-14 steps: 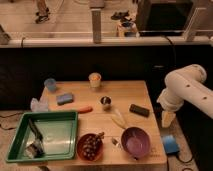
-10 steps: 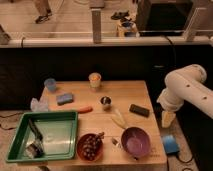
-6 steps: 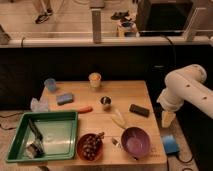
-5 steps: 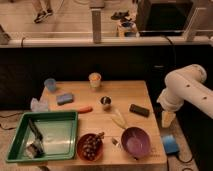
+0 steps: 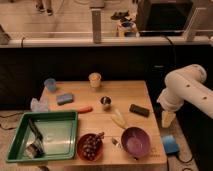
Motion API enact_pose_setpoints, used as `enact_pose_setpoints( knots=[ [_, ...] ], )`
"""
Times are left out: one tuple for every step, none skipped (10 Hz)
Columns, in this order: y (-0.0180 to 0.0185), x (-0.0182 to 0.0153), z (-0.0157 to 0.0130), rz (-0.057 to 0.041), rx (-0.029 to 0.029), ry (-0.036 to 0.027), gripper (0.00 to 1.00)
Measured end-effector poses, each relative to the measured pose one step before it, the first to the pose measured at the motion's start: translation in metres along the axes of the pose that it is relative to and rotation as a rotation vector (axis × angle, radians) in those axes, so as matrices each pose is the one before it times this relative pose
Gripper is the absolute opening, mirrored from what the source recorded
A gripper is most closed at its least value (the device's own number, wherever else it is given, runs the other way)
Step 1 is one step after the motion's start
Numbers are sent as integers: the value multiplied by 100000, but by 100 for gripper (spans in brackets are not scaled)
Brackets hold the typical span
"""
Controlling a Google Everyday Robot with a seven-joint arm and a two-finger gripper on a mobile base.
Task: Place sponge in tray
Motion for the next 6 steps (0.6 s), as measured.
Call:
enact_pose_setpoints(
  knots=[
    [36, -67, 9, -269, 53, 88, 80],
    [-234, -897, -85, -2245, 818, 136, 80],
    [-191, -1427, -15, -2284, 435, -196, 80],
    [-190, -1328, -67, -1663, 547, 224, 80],
    [-345, -2150, -65, -2413, 618, -195, 80],
    [-507, -2301, -168, -3473, 948, 109, 80]
  ],
)
